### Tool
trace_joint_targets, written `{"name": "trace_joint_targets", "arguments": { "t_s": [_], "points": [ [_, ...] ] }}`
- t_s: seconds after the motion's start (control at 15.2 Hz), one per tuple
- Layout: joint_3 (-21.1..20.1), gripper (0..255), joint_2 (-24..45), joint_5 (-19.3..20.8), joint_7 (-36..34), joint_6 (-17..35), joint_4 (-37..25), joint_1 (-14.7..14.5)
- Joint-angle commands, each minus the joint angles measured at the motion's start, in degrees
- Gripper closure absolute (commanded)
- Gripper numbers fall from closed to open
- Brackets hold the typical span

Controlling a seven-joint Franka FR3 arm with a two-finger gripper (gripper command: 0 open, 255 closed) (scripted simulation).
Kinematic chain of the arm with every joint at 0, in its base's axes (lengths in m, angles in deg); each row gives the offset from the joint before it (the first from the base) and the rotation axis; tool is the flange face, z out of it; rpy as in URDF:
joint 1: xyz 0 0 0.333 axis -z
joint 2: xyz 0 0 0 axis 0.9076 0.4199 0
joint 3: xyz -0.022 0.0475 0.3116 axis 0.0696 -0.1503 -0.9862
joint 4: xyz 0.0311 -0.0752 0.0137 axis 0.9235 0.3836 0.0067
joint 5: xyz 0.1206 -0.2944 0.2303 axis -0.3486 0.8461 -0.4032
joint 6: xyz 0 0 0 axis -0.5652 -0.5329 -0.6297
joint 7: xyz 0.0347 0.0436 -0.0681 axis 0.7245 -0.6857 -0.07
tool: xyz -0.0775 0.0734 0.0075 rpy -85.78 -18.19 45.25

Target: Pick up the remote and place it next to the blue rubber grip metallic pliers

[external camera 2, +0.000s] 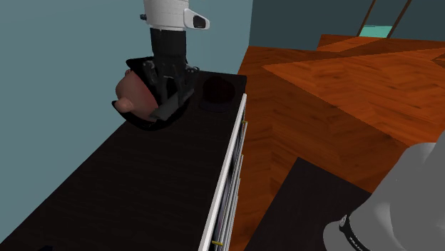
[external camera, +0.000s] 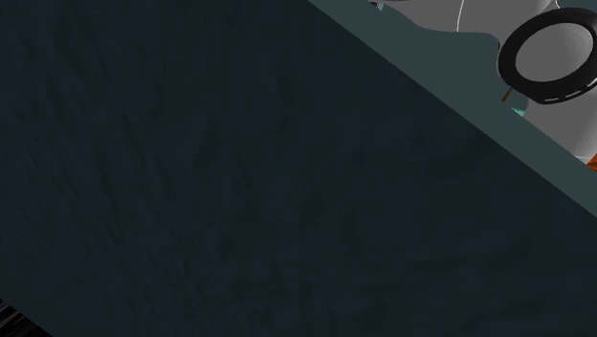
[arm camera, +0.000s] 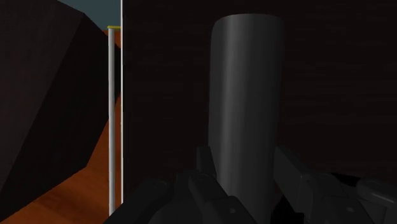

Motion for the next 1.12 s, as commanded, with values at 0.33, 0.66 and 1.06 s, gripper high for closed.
{"name": "trace_joint_targets", "arguments": {
  "t_s": [0.33,0.66,1.06],
  "points": [
    [-4.41,255,-0.96,-0.25,-8.9,2.6,1.49,-4.8],
    [-7.67,255,0.15,0.32,-15.65,4.25,0.57,-8.39],
    [-10.95,255,2.98,1.89,-23.01,6.35,-1.55,-12.5]
  ]
}}
